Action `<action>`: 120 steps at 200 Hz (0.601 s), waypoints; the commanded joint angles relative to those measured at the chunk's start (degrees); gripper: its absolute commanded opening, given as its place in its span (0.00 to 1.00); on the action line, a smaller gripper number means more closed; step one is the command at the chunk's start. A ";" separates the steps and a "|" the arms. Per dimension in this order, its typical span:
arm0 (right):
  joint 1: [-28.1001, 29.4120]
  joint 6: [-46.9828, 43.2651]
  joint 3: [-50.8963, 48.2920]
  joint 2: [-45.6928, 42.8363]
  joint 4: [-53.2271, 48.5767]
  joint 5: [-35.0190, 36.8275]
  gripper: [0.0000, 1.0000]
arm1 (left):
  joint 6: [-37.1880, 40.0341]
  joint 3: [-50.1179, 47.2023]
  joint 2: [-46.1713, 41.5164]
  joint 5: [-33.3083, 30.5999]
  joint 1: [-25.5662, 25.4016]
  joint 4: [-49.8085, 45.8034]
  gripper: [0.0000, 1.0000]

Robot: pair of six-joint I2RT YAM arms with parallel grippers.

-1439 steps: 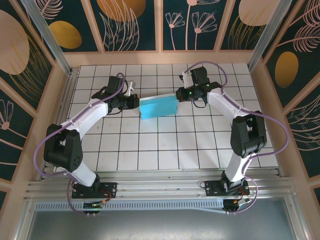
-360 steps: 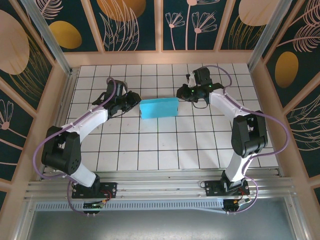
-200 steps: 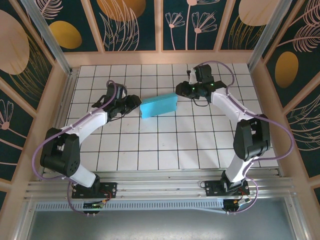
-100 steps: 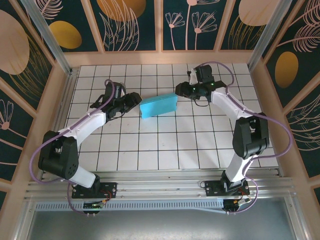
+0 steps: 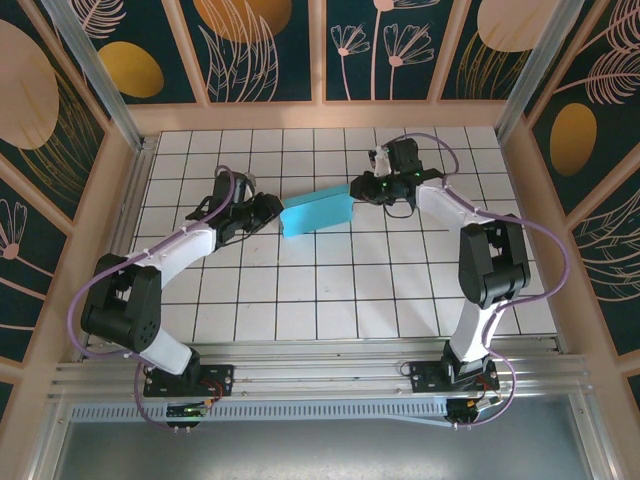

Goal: Fold the paper box

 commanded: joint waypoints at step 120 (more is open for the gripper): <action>0.18 2.14 3.50 3.91 -0.05 -0.53 0.26 | 2.11 -1.67 1.05 -1.27 -0.36 -5.61 0.21</action>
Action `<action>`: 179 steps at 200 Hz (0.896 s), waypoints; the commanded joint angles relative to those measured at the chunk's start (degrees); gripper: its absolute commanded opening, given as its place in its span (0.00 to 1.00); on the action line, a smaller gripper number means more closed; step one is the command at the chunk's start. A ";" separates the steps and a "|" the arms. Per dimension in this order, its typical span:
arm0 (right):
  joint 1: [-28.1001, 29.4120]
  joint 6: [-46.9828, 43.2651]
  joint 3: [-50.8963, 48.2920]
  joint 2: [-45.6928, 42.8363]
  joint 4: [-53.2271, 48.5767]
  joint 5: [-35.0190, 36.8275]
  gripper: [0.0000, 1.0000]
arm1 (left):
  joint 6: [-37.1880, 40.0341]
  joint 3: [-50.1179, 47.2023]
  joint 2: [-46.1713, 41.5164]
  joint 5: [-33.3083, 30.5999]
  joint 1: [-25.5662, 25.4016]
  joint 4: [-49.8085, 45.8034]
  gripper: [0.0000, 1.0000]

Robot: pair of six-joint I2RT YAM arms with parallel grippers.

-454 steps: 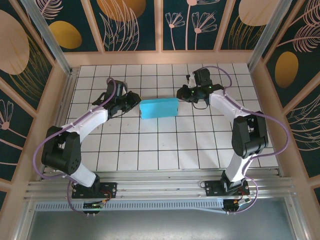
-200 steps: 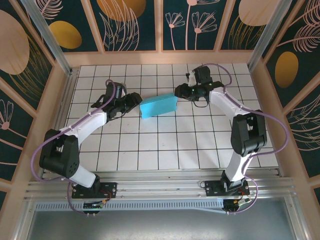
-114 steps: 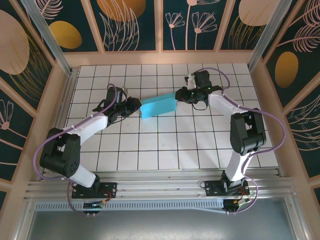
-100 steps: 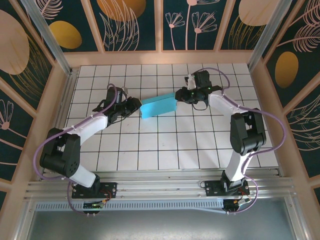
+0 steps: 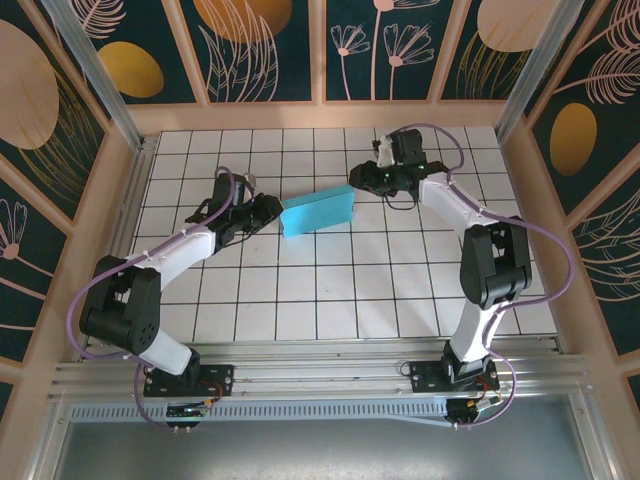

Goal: Fold the paper box

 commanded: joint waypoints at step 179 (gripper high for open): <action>3.20 6.32 -33.48 -30.09 6.86 5.06 0.42 | -0.51 -12.37 -12.66 4.59 -3.19 -4.85 0.49</action>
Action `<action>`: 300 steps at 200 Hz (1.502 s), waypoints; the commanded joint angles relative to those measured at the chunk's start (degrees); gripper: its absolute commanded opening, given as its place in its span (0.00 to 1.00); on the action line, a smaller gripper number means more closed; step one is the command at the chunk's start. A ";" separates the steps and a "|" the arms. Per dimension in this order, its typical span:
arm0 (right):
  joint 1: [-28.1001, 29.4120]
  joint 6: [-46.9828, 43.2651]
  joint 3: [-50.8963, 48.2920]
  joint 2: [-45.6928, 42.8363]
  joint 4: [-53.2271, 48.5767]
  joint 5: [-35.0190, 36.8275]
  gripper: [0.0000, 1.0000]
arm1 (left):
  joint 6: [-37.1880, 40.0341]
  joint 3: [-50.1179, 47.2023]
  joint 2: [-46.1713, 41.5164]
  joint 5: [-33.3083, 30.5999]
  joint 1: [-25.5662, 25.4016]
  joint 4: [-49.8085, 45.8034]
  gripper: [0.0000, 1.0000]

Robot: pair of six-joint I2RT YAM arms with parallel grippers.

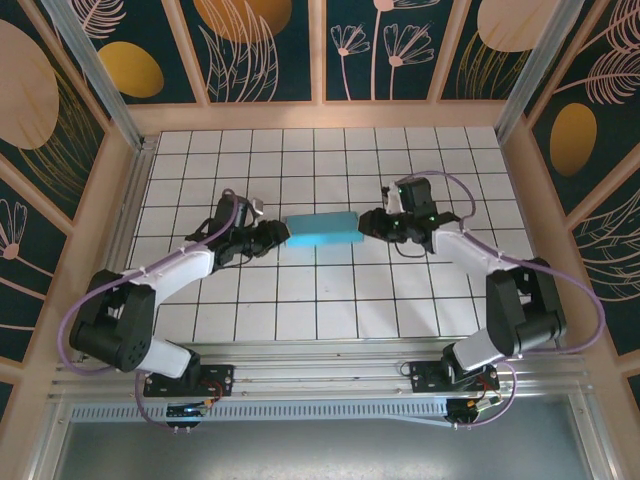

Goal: Fold the paper box

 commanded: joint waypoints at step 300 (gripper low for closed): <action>2.61 17.16 31.46 46.03 22.89 0.55 0.29 | 5.99 42.73 46.63 -3.01 7.95 5.19 0.25</action>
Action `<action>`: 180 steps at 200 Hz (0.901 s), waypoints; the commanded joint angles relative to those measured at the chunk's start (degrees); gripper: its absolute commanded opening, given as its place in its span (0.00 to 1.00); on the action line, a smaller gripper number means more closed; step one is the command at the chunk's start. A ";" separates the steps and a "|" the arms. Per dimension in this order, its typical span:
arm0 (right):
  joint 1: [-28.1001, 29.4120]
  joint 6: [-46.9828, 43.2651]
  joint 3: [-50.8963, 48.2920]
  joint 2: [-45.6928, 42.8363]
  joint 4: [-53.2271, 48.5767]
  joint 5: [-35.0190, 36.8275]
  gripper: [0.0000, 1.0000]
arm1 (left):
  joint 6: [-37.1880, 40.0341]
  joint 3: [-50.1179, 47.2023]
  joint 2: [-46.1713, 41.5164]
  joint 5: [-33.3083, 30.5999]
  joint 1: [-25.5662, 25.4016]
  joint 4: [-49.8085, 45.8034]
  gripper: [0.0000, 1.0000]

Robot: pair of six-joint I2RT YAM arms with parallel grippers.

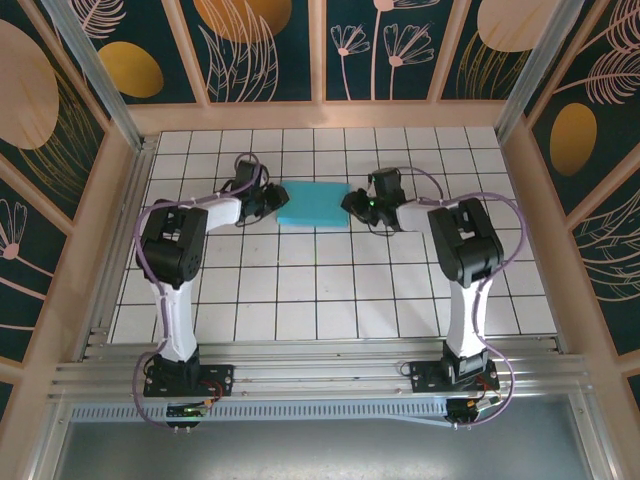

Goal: Fold the paper box

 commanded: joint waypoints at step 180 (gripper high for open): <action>0.34 -6.57 50.00 28.89 -14.63 1.11 0.45 | 3.70 36.06 22.60 2.43 7.81 -11.04 0.39</action>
